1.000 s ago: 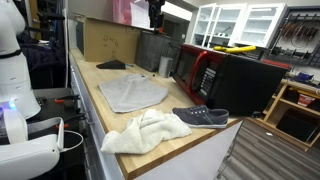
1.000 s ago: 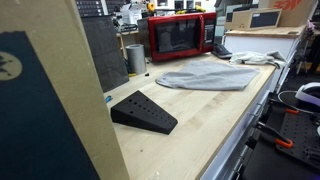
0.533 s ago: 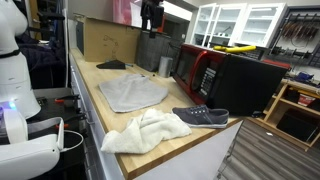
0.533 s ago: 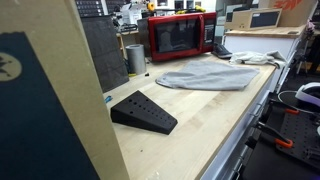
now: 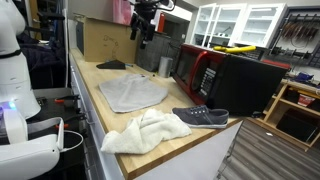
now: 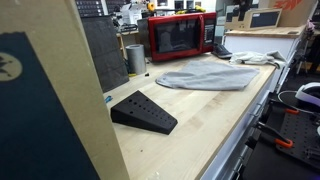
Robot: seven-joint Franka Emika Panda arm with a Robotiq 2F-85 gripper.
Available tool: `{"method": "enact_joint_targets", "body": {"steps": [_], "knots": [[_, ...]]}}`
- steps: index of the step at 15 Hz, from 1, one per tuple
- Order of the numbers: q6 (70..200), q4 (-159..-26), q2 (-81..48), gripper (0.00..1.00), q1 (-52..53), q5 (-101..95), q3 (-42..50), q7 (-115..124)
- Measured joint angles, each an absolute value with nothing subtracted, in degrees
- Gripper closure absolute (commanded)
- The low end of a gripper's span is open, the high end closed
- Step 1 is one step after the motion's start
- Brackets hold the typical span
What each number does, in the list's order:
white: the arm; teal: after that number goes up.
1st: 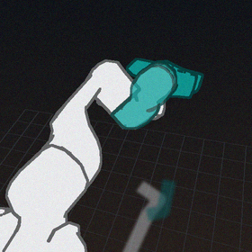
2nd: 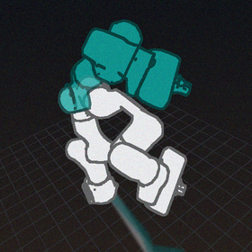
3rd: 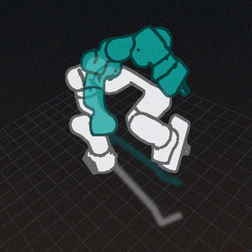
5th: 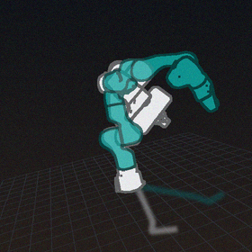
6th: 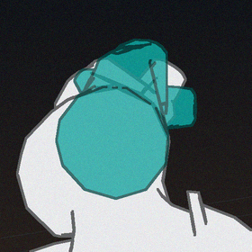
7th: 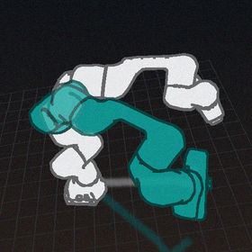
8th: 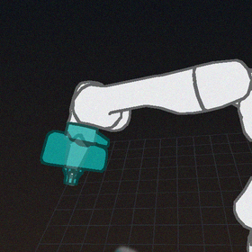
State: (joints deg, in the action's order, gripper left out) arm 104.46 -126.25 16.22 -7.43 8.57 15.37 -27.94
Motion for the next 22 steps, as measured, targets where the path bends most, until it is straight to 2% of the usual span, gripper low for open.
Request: {"method": "enact_joint_targets", "body": {"steps": [8, 22], "knots": [[111.86, -127.59, 9.05, 0.00, -5.01, 7.91, 11.06, -27.89], [120.89, -135.79, 1.92, 0.00, -16.66, 3.63, 20.28, -32.39]]}}
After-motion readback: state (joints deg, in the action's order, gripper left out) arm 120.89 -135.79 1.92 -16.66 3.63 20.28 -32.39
